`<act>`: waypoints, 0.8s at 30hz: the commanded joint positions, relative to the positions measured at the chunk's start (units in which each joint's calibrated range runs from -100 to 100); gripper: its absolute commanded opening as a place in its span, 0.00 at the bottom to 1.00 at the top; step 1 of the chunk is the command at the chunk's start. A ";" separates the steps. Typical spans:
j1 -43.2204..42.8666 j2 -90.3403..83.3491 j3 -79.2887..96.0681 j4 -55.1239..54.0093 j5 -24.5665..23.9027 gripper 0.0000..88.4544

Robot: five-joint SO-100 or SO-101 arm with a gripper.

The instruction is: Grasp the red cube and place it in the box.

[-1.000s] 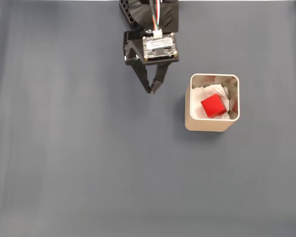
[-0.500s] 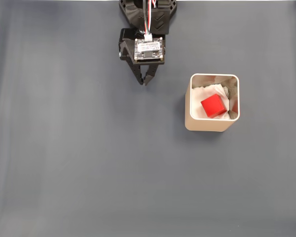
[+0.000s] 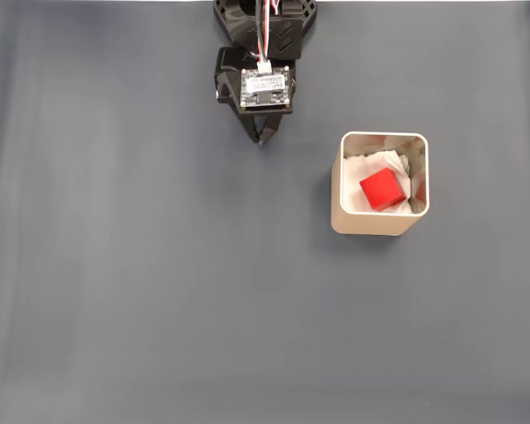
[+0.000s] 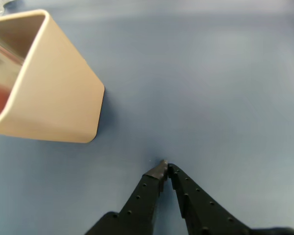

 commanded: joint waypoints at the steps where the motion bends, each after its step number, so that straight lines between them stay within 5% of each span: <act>1: -0.32 -0.63 0.55 2.30 -0.29 0.00; 24: 0.03 -0.63 0.55 15.43 -1.71 0.01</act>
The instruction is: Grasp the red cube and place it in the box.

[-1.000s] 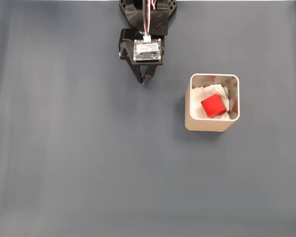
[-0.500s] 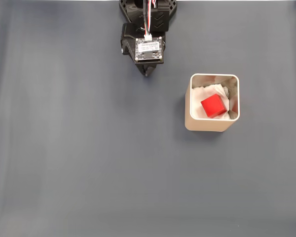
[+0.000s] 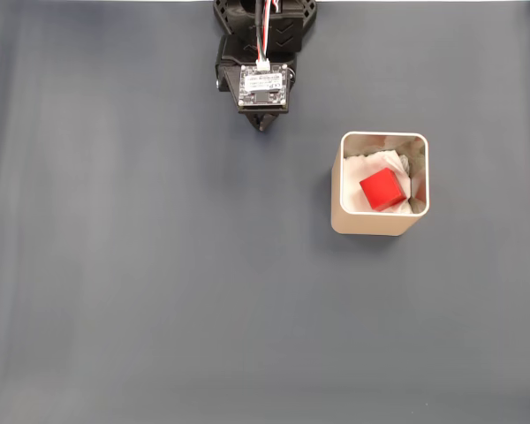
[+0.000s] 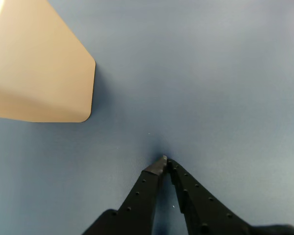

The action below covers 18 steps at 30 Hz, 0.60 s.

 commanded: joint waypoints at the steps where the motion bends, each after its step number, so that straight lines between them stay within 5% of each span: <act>1: 0.11 0.09 0.55 1.46 0.54 0.01; 18: 0.18 0.09 0.55 1.63 1.22 0.01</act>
